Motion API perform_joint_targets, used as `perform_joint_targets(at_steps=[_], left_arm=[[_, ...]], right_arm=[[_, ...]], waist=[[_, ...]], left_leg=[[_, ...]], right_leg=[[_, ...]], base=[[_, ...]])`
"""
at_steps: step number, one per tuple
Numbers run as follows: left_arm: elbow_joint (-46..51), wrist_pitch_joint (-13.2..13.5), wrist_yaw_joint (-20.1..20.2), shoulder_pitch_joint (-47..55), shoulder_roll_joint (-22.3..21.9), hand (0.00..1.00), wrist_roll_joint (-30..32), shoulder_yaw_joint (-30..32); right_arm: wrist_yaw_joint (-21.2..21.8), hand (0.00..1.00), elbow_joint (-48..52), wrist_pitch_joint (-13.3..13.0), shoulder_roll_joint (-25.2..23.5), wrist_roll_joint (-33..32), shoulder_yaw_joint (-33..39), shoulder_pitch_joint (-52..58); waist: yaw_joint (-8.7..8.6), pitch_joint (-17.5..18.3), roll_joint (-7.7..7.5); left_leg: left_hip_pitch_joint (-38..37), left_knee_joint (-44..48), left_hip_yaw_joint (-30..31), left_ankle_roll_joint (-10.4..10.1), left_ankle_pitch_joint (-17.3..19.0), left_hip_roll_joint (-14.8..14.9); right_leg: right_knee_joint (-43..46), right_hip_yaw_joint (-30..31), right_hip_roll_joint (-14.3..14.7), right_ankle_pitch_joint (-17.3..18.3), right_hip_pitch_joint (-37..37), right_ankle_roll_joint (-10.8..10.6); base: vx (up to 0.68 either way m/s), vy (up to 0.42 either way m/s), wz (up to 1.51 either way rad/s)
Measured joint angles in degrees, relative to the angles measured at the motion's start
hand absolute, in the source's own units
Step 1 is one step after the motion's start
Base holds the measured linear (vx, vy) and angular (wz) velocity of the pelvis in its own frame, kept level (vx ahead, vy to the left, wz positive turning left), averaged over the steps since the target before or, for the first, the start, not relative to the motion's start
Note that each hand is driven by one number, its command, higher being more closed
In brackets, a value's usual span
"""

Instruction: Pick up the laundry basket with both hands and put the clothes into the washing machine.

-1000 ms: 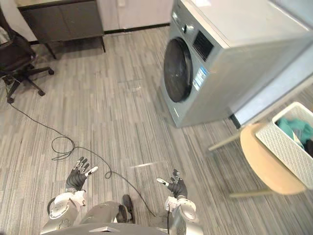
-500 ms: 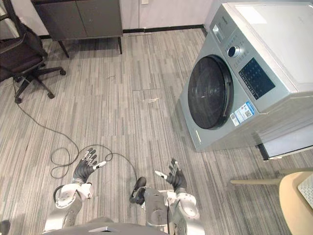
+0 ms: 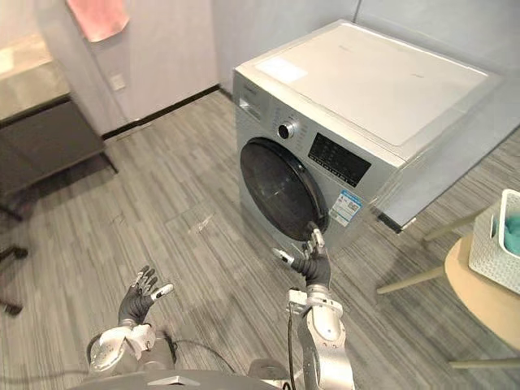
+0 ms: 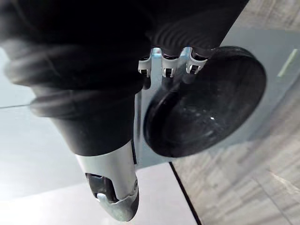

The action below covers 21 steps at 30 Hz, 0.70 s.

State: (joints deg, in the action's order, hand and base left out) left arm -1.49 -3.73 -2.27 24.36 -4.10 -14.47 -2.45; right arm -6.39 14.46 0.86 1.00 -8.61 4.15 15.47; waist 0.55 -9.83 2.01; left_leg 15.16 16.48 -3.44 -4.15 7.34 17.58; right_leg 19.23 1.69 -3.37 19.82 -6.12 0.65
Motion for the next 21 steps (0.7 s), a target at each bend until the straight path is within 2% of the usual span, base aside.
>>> perform_joint_targets(at_steps=[1,2,3,4,5,6,8,9,10,11,12,13,14,15,16,17,19,21], left_arm=[[0.5,0.0,0.1,0.5,0.0,0.00,0.0,-0.1],[0.5,0.0,0.1,0.9,-0.2,0.00,0.0,-0.2],[0.3,0.0,0.0,1.1,-0.1,0.00,0.0,-0.3],[0.1,0.1,-0.1,1.1,1.2,0.00,0.0,-0.2],[0.0,0.3,-0.1,0.8,2.2,0.00,0.1,-0.3],[-0.3,0.6,-0.1,-0.7,3.0,0.00,0.1,-0.4],[-0.4,1.3,-0.8,-1.9,4.0,0.00,0.1,-0.2],[-0.6,1.8,-1.3,-2.2,4.7,0.00,0.1,0.0],[-1.0,2.1,-1.3,-2.8,5.9,0.00,0.0,0.2],[-1.7,2.4,-1.3,-3.2,6.6,0.00,0.0,0.8],[-1.9,2.5,-1.3,-3.4,6.9,0.00,-0.2,1.5],[-2.0,2.7,-1.4,-3.4,7.7,0.00,-0.4,2.5],[-2.1,3.1,-1.2,-3.7,8.6,0.00,-0.7,2.3],[-2.7,3.1,-1.2,-4.1,8.5,0.00,-0.7,2.3],[-4.2,3.1,-1.2,-5.2,8.3,0.00,-0.7,2.2],[-5.0,3.1,-1.2,-6.1,7.6,0.00,-0.5,1.9],[-5.1,3.1,-1.2,-6.8,6.5,0.00,-0.6,1.0],[-5.1,3.2,-1.2,-6.9,5.9,0.00,-1.2,0.9]], right_arm=[[-0.3,0.00,0.0,-0.5,0.2,0.1,0.2,-0.8],[-0.4,0.00,0.0,-0.7,0.4,0.4,0.4,-0.9],[-0.4,0.00,-1.1,-0.8,0.6,2.0,0.6,-1.4],[-0.5,0.00,-3.4,-0.8,-0.5,2.6,0.4,-1.7],[-0.5,0.00,-4.3,-0.8,-1.0,3.5,0.3,-1.7],[-0.9,0.00,-4.6,-0.7,-1.0,5.3,0.3,-2.5],[-1.9,0.00,-6.7,-0.9,-0.7,8.9,-0.4,-8.5],[-2.3,0.00,-10.9,-1.0,-0.1,10.2,-1.9,-13.3],[-2.4,0.00,-17.5,-1.0,0.5,11.3,-4.5,-19.7],[-2.3,0.00,-22.8,-1.0,1.0,11.3,-6.5,-24.2],[-2.1,0.00,-26.1,-0.9,1.3,11.3,-7.7,-26.9],[-1.5,0.00,-30.7,-0.9,2.0,11.3,-9.3,-31.0],[-1.2,0.00,-33.0,-1.0,3.3,11.4,-9.6,-33.7],[-1.2,0.00,-34.3,-1.0,4.3,11.6,-9.5,-34.8],[-1.2,0.00,-36.4,-0.9,6.7,12.9,-8.8,-36.7],[-1.4,0.00,-37.7,-0.6,9.2,13.7,-7.8,-38.3],[-2.2,0.00,-39.4,0.7,13.0,17.2,-7.3,-41.0],[-2.5,0.00,-41.2,2.1,14.8,20.6,-7.1,-43.7]], waist=[[0.27,0.8,0.46],[0.42,1.4,1.01],[1.18,2.3,0.99],[0.84,3.4,-1.57],[0.06,4.2,-3.06],[-0.06,4.4,-3.95],[1.25,4.6,-4.34],[1.14,4.6,-4.28],[1.45,4.2,-3.68],[2.48,3.6,-2.76],[3.04,3.6,-2.65],[3.56,3.6,-2.14],[3.69,3.6,-2.13],[3.67,3.4,-1.81],[3.76,2.9,-1.19],[3.79,1.5,0.07],[3.81,0.0,2.09],[3.92,-0.5,3.01]], left_leg=[[0.5,-2.3,4.2,-0.9,-0.6,-0.9],[0.8,-2.7,5.8,-1.0,-0.6,-1.2],[1.4,0.9,7.2,-5.8,-5.9,-2.9],[3.1,6.3,6.3,-6.9,-4.0,-5.7],[4.2,8.8,6.0,-5.8,-2.2,-7.4],[5.5,12.8,4.3,-4.4,0.3,-8.7],[4.6,15.5,-2.6,-1.3,3.8,-8.5],[3.1,14.7,-6.1,-0.3,4.3,-8.0],[0.1,13.0,-10.5,0.7,4.7,-6.9],[-2.5,11.4,-14.0,1.1,4.8,-5.9],[-4.0,10.2,-15.8,1.1,4.8,-5.4],[-5.4,8.3,-18.2,1.1,4.6,-4.7],[-5.2,7.7,-20.1,1.2,4.2,-4.7],[-4.8,7.7,-20.3,1.3,4.1,-4.9],[-4.2,7.7,-20.2,1.4,3.7,-5.3],[-3.7,7.0,-19.8,1.7,2.6,-6.2],[-2.3,5.0,-18.6,1.8,0.6,-7.0],[-1.2,2.2,-18.3,1.8,-1.5,-7.6]], right_leg=[[0.6,2.2,-1.1,2.1,0.0,-2.6],[0.8,3.1,-1.5,3.0,0.0,-3.8],[1.0,5.4,-3.3,4.5,-0.3,-6.0],[0.6,6.7,-6.3,4.6,-1.1,-6.7],[0.5,6.9,-8.2,3.3,-0.9,-7.0],[1.3,7.5,-10.2,0.4,0.3,-7.3],[5.1,8.2,-13.2,-5.4,5.4,-7.1],[5.5,5.5,-14.9,-8.7,7.5,-7.1],[5.2,-3.1,-17.5,-11.7,8.9,-6.5],[5.1,-11.3,-19.0,-12.3,10.1,-5.2],[4.9,-16.9,-19.5,-12.2,10.4,-4.9],[2.7,-25.8,-18.6,-12.2,10.3,-5.0],[-0.7,-29.4,-17.1,-12.8,10.4,-4.3],[-2.5,-29.3,-16.5,-13.3,10.3,-4.9],[-4.6,-28.8,-15.9,-16.1,10.2,-7.3],[-6.2,-29.0,-15.7,-17.2,10.2,-8.8],[-9.2,-29.1,-15.0,-19.7,10.5,-9.6],[-11.9,-29.0,-14.1,-21.8,11.8,-9.9]], base=[[0.36,0.533,-0.97],[0.42,0.721,-0.98],[0.41,0.723,-0.74],[0.42,0.715,-0.50],[0.37,0.592,-0.17],[0.32,0.593,-0.42],[0.22,0.515,-1.20],[0.13,0.474,-1.73],[0.10,0.431,-1.85],[0.08,0.395,-1.80],[0.01,0.252,-1.63],[-0.01,0.209,-1.25],[-0.03,0.161,-0.85],[-0.04,0.080,-0.33],[-0.05,0.052,-0.02],[-0.06,0.032,0.07],[-0.05,-0.016,0.07],[-0.08,-0.029,-0.03]])
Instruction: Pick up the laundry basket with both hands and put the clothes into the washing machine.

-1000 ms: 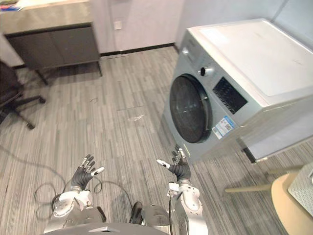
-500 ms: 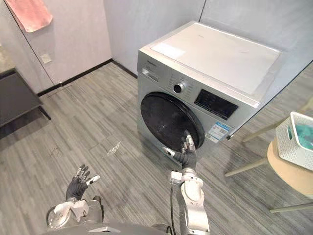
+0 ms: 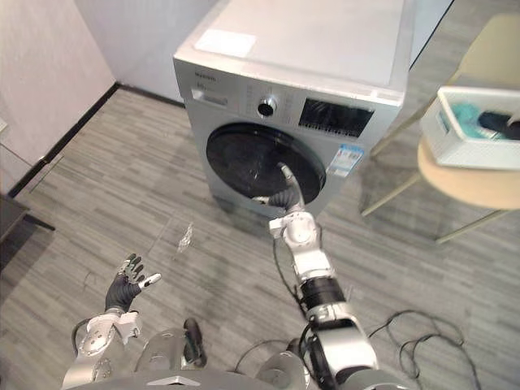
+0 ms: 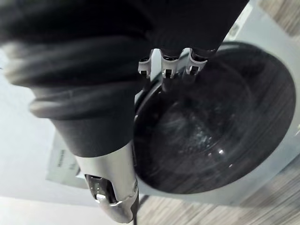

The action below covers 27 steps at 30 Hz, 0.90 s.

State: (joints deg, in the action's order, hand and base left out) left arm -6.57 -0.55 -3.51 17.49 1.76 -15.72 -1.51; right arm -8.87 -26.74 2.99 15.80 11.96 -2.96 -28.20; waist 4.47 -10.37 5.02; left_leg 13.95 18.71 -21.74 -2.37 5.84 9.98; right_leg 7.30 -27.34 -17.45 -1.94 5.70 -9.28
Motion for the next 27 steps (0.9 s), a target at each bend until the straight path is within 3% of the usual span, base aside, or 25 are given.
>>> perform_joint_targets(at_steps=[5,9,15,17,20,23,25,27], left_arm=[[-0.6,0.0,0.1,0.1,0.0,0.00,-0.5,-1.3],[-0.8,0.4,0.2,0.0,0.0,0.00,-0.6,-1.3],[-0.7,1.6,0.2,-0.1,0.0,0.00,-2.9,-2.3],[-0.7,1.9,0.2,-0.9,-0.1,0.00,-4.0,-3.5],[-0.6,2.8,0.2,-1.7,-0.1,0.00,-4.5,-3.8],[-0.6,3.5,0.2,-2.9,-0.1,0.00,-5.5,-4.6],[-0.6,3.8,0.5,-3.4,-0.1,0.00,-6.4,-5.9],[-0.6,3.8,1.4,-3.5,-0.1,0.00,-6.7,-6.7]], right_arm=[[0.1,0.00,-1.6,2.3,1.1,4.9,0.9,-2.1],[0.0,0.00,-6.3,2.7,3.9,8.8,0.9,-10.3],[-0.6,0.00,-19.1,3.1,11.3,9.4,0.0,-27.9],[-1.0,0.00,-26.2,3.2,15.8,12.9,-3.4,-34.2],[-1.0,0.00,-33.2,3.1,20.6,13.3,-7.8,-40.6],[0.6,0.00,-35.8,2.4,24.5,11.1,-9.9,-46.3],[4.8,0.00,-39.0,1.5,27.7,1.1,-13.2,-50.7],[8.3,0.00,-41.9,0.9,29.6,-4.0,-16.5,-52.7]], waist=[[0.00,-1.7,0.26],[-0.01,-3.6,0.92],[0.96,-6.9,2.73],[1.36,-8.7,3.87],[1.66,-9.3,4.10],[1.64,-11.1,4.77],[1.70,-11.7,4.85],[1.82,-12.1,5.01]], left_leg=[[0.1,-4.1,1.5,-0.5,-3.2,-0.4],[1.7,-6.4,1.5,0.0,-5.4,-1.4],[3.9,-10.2,1.5,0.9,-8.5,-3.2],[4.5,-10.7,2.4,1.2,-9.3,-3.6],[5.4,-13.9,3.8,1.1,-11.9,-4.2],[5.5,-16.1,4.7,1.2,-13.4,-4.7],[5.8,-18.4,4.8,1.3,-14.9,-5.0],[5.9,-19.7,4.8,1.4,-15.7,-5.2]], right_leg=[[-2.0,-0.6,1.2,-1.3,0.5,0.2],[-3.8,-0.5,1.2,-3.4,2.4,0.4],[-8.5,-0.6,1.4,-7.6,4.2,0.7],[-8.8,-1.2,1.3,-8.0,4.5,0.8],[-9.0,-1.9,1.5,-8.4,6.1,1.2],[-9.0,-2.1,1.5,-8.7,6.7,1.3],[-9.0,-2.1,1.5,-8.9,8.0,1.4],[-9.0,-2.2,1.5,-9.0,8.6,1.4]], base=[[-0.08,-0.047,0.04],[-0.12,0.020,0.03],[-0.10,0.047,0.03],[-0.06,0.036,0.13],[-0.02,0.013,0.17],[-0.03,0.017,0.06],[-0.02,0.012,0.02],[0.00,0.007,0.04]])
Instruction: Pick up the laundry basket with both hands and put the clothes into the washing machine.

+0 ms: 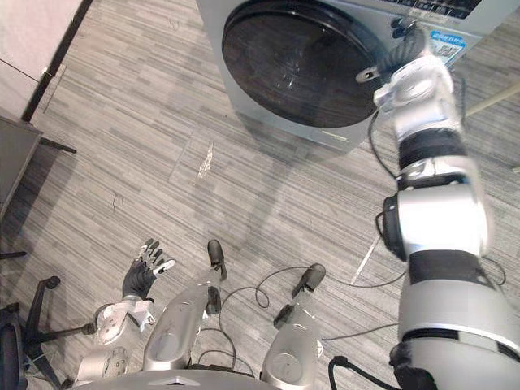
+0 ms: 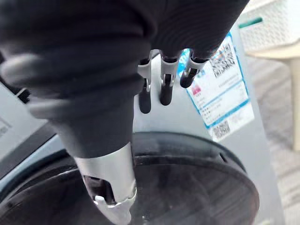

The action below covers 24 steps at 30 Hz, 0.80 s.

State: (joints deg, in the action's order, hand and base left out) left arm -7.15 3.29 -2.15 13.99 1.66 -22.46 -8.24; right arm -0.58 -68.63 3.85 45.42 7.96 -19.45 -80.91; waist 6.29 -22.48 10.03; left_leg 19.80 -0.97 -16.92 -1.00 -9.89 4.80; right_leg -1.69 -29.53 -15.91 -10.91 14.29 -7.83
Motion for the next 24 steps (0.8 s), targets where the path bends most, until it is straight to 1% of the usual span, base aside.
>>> perform_joint_targets(at_steps=[1,2,4,5,6,7,8,9,10,12,13,14,15,16,17,19,21,22,24], left_arm=[[0.1,0.0,0.3,-0.3,0.1,0.00,0.0,-0.6],[0.2,0.0,0.5,-0.5,0.1,0.00,-0.1,-0.8],[1.9,0.0,1.4,-1.1,0.1,0.00,-0.9,-1.0],[2.4,0.1,1.4,-1.2,0.2,0.00,-1.0,-1.0],[3.0,0.2,1.4,-1.7,0.2,0.00,-1.2,-1.1],[3.5,0.2,1.4,-2.8,0.4,0.00,-1.5,-1.8],[3.6,0.2,1.4,-3.2,0.6,0.00,-1.8,-2.3],[3.7,0.3,1.4,-3.8,0.8,0.00,-2.2,-3.0],[3.6,0.4,1.6,-4.4,1.0,0.00,-2.2,-3.8],[3.6,0.4,1.9,-5.1,1.4,0.00,-2.2,-4.7],[3.6,0.4,2.1,-5.2,1.6,0.00,-2.2,-5.0],[3.6,0.4,2.6,-5.4,1.9,0.00,-2.2,-5.4],[3.5,0.5,2.7,-5.4,1.9,0.00,-2.2,-5.4],[3.5,0.7,2.8,-5.5,1.9,0.00,-2.2,-5.5],[3.5,1.0,2.9,-5.5,2.0,0.00,-2.3,-5.4],[3.2,1.4,2.9,-5.6,2.4,0.00,-2.4,-5.3],[3.1,1.7,2.7,-5.6,3.1,0.00,-3.3,-5.3],[3.1,1.8,2.5,-5.6,3.7,0.00,-3.4,-5.3],[3.0,1.8,2.3,-5.6,4.1,0.00,-3.4,-5.0]], right_arm=[[2.0,0.00,-1.5,-0.1,1.1,-2.5,-2.4,-0.5],[3.1,0.00,-2.4,-0.3,1.5,-3.5,-3.6,-0.6],[9.6,0.00,-4.7,0.0,2.6,-3.6,-8.9,-0.1],[10.7,0.00,-4.7,0.1,2.7,-3.6,-9.8,0.5],[11.1,0.00,-3.7,-0.3,3.5,-3.7,-9.7,1.5],[14.8,0.00,-0.6,0.0,6.0,-4.4,-10.6,3.6],[16.3,0.00,1.6,0.2,6.6,-4.9,-11.5,5.4],[18.6,0.00,5.1,0.6,7.5,-6.9,-12.1,8.7],[21.3,0.00,10.0,1.7,7.3,-10.9,-12.7,13.6],[26.7,0.00,18.0,4.6,4.5,-19.5,-17.1,21.8],[28.0,0.00,20.3,5.4,3.3,-21.6,-18.8,23.6],[31.0,0.00,25.7,7.4,0.4,-27.8,-22.2,27.4],[31.9,0.00,28.0,8.3,-0.6,-31.5,-23.6,28.7],[33.4,0.00,32.2,9.8,-2.2,-38.6,-26.5,30.5],[34.3,0.00,35.5,10.6,-3.7,-43.5,-28.9,31.2],[34.4,0.00,38.7,11.1,-5.6,-49.8,-30.0,31.2],[33.8,0.00,40.4,10.4,-6.4,-54.3,-29.8,31.0],[33.7,0.00,40.9,9.9,-6.6,-55.8,-29.8,31.0],[32.5,0.00,40.9,9.6,-6.7,-58.1,-29.8,31.2]], waist=[[0.05,-0.6,0.20],[0.13,-0.9,0.26],[0.18,-1.7,0.68],[0.17,-1.7,0.68],[0.16,-1.7,0.75],[0.40,-1.7,0.78],[0.68,-1.7,0.78],[0.85,-1.7,0.78],[0.86,-1.7,0.78],[0.86,-1.7,0.78],[0.88,-1.7,0.78],[0.95,-1.7,0.78],[0.99,-1.7,0.78],[1.14,-1.7,0.79],[1.18,-1.7,0.79],[1.48,-1.7,0.79],[1.75,-1.7,0.78],[1.76,-1.7,0.78],[1.65,-1.7,0.78]], left_leg=[[0.0,-0.3,0.2,0.0,-0.2,-0.1],[0.0,-0.3,0.2,0.0,-0.2,-0.1],[0.1,-1.8,0.5,-0.1,-1.1,-0.2],[0.1,-2.5,0.6,-0.1,-1.5,-0.3],[0.1,-3.2,0.6,-0.1,-1.9,-0.3],[0.2,-3.4,0.7,-0.1,-2.1,-0.3],[0.1,-3.4,0.7,-0.1,-2.1,-0.3],[0.1,-3.4,0.8,-0.1,-2.1,-0.2],[0.1,-3.4,0.9,-0.1,-2.1,-0.2],[0.1,-3.4,1.3,-0.1,-2.1,-0.1],[0.1,-3.4,1.3,-0.1,-2.1,-0.1],[0.1,-3.4,1.3,-0.1,-2.1,-0.1],[0.1,-3.4,1.3,-0.1,-2.1,-0.1],[0.1,-3.4,1.3,-0.1,-2.1,-0.1],[0.1,-3.4,1.3,-0.2,-2.1,-0.1],[0.1,-3.4,1.3,-0.2,-2.0,-0.1],[0.0,-3.4,1.3,-0.2,-2.1,-0.1],[0.0,-3.4,1.3,-0.2,-2.1,-0.2],[0.0,-3.4,1.3,-0.3,-2.1,-0.3]], right_leg=[[0.0,-0.1,0.0,0.0,0.0,0.0],[0.0,-0.2,0.0,0.0,0.1,0.0],[0.0,-0.4,0.1,0.1,0.6,0.1],[0.0,-0.5,0.1,0.1,0.9,0.1],[0.0,-0.6,0.2,0.0,1.1,0.0],[0.0,-0.7,0.3,0.0,1.2,0.0],[0.0,-0.7,0.3,0.0,1.2,0.0],[0.0,-0.7,0.4,0.1,1.2,0.1],[0.0,-0.6,0.4,0.1,1.2,0.1],[0.0,-0.1,0.4,0.1,1.5,0.1],[0.0,0.1,0.4,0.1,1.6,0.1],[0.0,0.3,0.4,0.1,1.8,0.1],[0.0,0.3,0.4,0.1,1.8,0.1],[0.0,0.3,0.4,0.1,1.8,0.1],[0.0,0.3,0.4,0.1,1.8,0.1],[-0.1,0.3,0.4,-0.1,1.7,0.1],[-0.4,0.4,0.4,-0.5,1.5,0.1],[-0.8,0.4,0.4,-0.8,1.3,0.1],[-1.4,0.5,0.4,-1.3,1.2,0.2]], base=[[0.00,0.005,0.04],[0.00,0.003,0.05],[0.00,-0.001,0.04],[0.01,-0.003,0.04],[0.03,-0.002,0.03],[0.04,-0.003,0.02],[0.05,-0.004,0.01],[0.05,-0.008,-0.01],[0.05,-0.009,-0.05],[0.04,-0.011,-0.10],[0.05,-0.012,-0.11],[0.03,-0.006,-0.07],[0.03,-0.001,-0.04],[0.00,0.000,0.00],[0.00,0.000,0.00],[0.00,0.000,0.00],[0.00,0.000,0.00],[0.00,0.000,0.00],[0.00,0.009,-0.04]])
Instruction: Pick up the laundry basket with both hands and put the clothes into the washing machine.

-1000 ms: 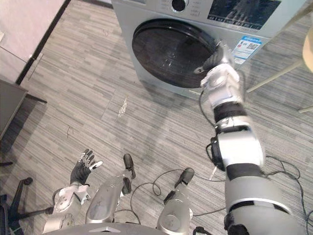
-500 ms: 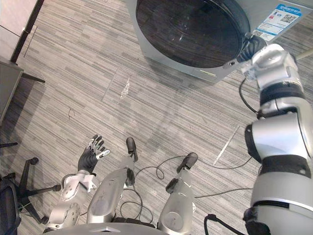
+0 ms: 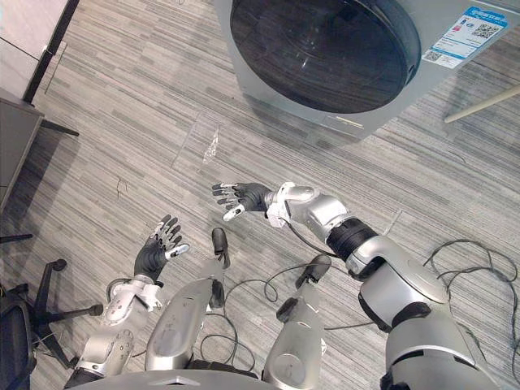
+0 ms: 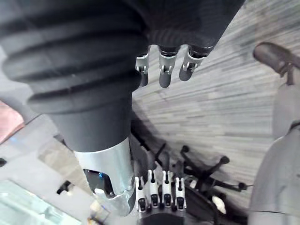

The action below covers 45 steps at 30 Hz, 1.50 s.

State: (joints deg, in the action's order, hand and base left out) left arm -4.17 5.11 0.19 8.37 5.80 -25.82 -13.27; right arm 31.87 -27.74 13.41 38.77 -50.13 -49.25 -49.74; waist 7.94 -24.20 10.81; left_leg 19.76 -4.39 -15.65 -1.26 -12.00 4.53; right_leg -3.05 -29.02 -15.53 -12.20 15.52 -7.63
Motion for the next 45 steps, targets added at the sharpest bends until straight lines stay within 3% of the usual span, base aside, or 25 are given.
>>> perform_joint_targets(at_steps=[3,6,7,9,11,13,16,18,22,27,32,38,45], left_arm=[[-1.5,0.1,-0.1,-0.1,0.0,0.00,0.0,0.1],[-2.1,0.1,-0.1,-0.1,0.0,0.00,-0.1,0.2],[-2.2,0.1,-0.1,-0.2,0.0,0.00,-0.2,0.3],[-3.1,0.2,-0.3,-0.8,-0.1,0.00,-0.8,0.3],[-3.8,0.2,-1.3,-1.0,-0.2,0.00,-1.7,0.5],[-3.8,0.2,-1.7,-0.9,-0.3,0.00,-2.2,1.6],[-3.7,0.5,-3.8,-0.9,-0.4,0.00,-2.8,3.4],[-3.7,0.5,-4.9,-0.8,-0.5,0.00,-3.0,4.1],[-3.7,0.5,-5.1,-0.8,-0.9,0.00,-3.4,4.1],[-3.7,0.5,-4.8,-0.8,-1.5,0.00,-4.7,3.8],[-3.9,0.5,-3.2,-1.0,-1.3,0.00,-6.7,1.2],[-3.8,0.5,-0.6,-1.1,-1.0,0.00,-6.7,-0.4],[-3.6,0.7,1.5,-2.6,-0.2,0.00,-11.5,-0.7]], right_arm=[[-0.3,0.00,0.0,-0.4,0.0,-1.8,0.5,1.0],[-1.0,0.00,-0.5,-1.8,0.4,-1.2,7.6,5.0],[-2.2,0.00,-1.5,-3.9,0.4,-0.5,13.7,6.4],[-6.7,0.00,-5.9,-8.2,0.1,3.8,24.9,6.8],[-15.5,0.00,-12.9,-12.0,0.8,11.4,38.7,4.7],[-21.5,0.00,-16.5,-12.9,2.9,17.4,44.2,2.2],[-30.4,0.00,-18.5,-13.9,5.7,22.3,47.7,-1.5],[-34.0,0.00,-18.7,-14.5,5.9,23.1,47.9,-3.3],[-36.9,0.00,-21.2,-14.7,6.0,23.5,47.4,-10.7],[-37.4,0.00,-26.4,-14.9,7.1,23.6,39.8,-18.8],[-29.3,0.00,-33.0,-14.5,9.3,22.9,26.4,-26.9],[-22.9,0.00,-36.2,-12.5,11.7,18.7,18.7,-31.3],[-20.1,0.00,-37.9,-9.6,15.5,9.7,13.3,-36.9]], waist=[[-0.58,0.1,-0.06],[-1.07,0.2,-0.21],[-1.51,0.2,-0.21],[-1.85,0.2,-0.19],[-2.35,0.2,-0.20],[-2.82,0.2,-0.20],[-3.54,0.2,-0.21],[-3.78,0.2,-0.21],[-4.40,0.2,-0.21],[-3.76,0.2,-0.19],[-1.88,0.2,-0.12],[-0.91,0.2,-0.07],[-0.19,0.1,2.22]], left_leg=[[-0.2,0.0,0.0,-0.1,-0.1,0.1],[-0.8,0.0,0.0,-0.1,-0.1,0.2],[-0.8,0.0,0.1,-0.2,-0.1,0.1],[-0.8,0.0,0.0,-0.1,-0.2,0.0],[-0.7,-0.1,0.0,-0.2,-0.3,0.1],[-0.6,-0.1,-0.1,-0.2,-0.3,0.1],[0.3,-0.1,-1.0,-0.3,-0.5,0.3],[0.4,-0.1,-1.7,-0.3,-0.5,0.4],[1.8,-0.1,-1.9,-0.6,-0.8,0.6],[2.4,-0.1,-2.2,-0.5,-1.1,0.7],[4.8,-0.5,-1.1,-0.6,-1.8,0.6],[5.8,-0.5,0.9,-0.6,-2.1,0.4],[8.1,-0.5,4.6,-0.9,-2.9,0.3]], right_leg=[[-0.3,0.1,0.1,-0.3,-0.2,-0.1],[-0.6,0.1,0.3,-0.4,-1.0,-0.2],[-0.8,0.0,0.3,-0.5,-1.1,-0.2],[-1.1,0.1,0.3,-0.8,-1.2,-0.2],[-1.2,0.1,0.3,-0.9,-1.2,-0.2],[-1.5,0.3,0.4,-1.1,-1.0,-0.1],[-1.5,1.3,0.7,-1.7,0.8,0.2],[-1.5,2.4,0.7,-2.0,1.6,0.3],[-1.5,3.6,1.0,-2.6,3.8,0.7],[-1.5,4.1,1.0,-3.0,4.8,0.9],[-1.5,3.4,1.0,-3.0,6.6,1.3],[-1.5,1.4,1.0,-3.2,6.1,1.1],[-1.6,-1.8,1.2,-3.0,6.1,1.1]], base=[[0.00,0.001,-0.01],[0.00,0.000,0.00],[0.00,0.000,0.00],[0.00,0.000,0.00],[0.00,0.000,0.00],[0.02,-0.007,-0.04],[0.02,-0.006,-0.14],[0.03,0.005,-0.26],[0.02,0.008,-0.14],[0.00,0.020,-0.04],[0.00,0.020,0.07],[0.02,0.043,0.16],[0.00,0.049,0.19]])
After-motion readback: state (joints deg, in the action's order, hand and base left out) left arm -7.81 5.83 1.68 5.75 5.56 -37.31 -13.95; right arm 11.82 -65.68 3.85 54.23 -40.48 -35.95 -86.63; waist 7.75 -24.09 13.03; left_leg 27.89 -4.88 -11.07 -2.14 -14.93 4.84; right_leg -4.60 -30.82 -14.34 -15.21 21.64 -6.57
